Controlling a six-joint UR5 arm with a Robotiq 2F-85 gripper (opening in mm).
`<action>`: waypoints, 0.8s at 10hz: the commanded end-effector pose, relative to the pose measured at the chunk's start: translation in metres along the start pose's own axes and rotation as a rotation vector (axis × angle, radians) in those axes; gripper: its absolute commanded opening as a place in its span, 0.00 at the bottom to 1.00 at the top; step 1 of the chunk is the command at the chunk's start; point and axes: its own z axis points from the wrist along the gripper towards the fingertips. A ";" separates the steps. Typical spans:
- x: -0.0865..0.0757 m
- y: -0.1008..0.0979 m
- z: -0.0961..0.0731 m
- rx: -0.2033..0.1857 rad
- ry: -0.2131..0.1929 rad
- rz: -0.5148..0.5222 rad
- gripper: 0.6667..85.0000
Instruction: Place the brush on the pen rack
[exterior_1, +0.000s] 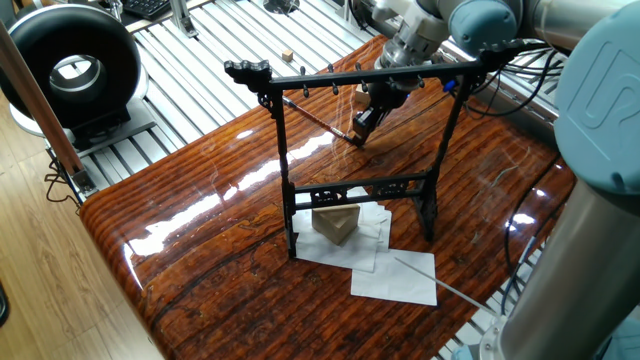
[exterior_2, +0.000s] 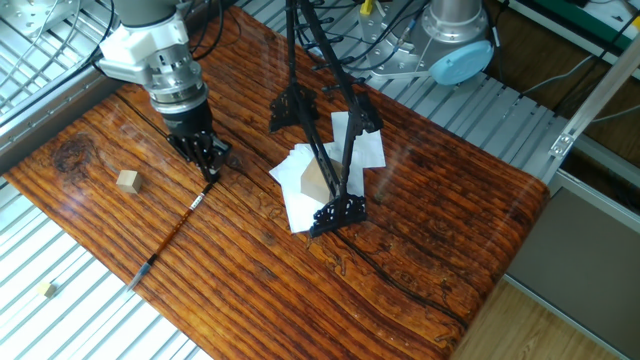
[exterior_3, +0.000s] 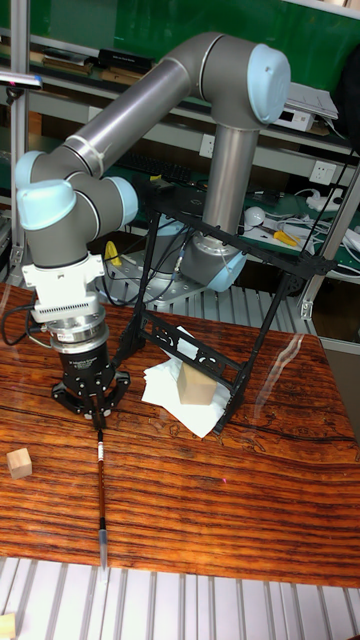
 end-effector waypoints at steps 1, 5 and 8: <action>-0.002 -0.001 -0.001 -0.002 -0.010 0.012 0.15; -0.001 -0.003 0.001 0.003 -0.006 0.029 0.01; 0.000 0.000 0.000 -0.009 0.000 0.028 0.00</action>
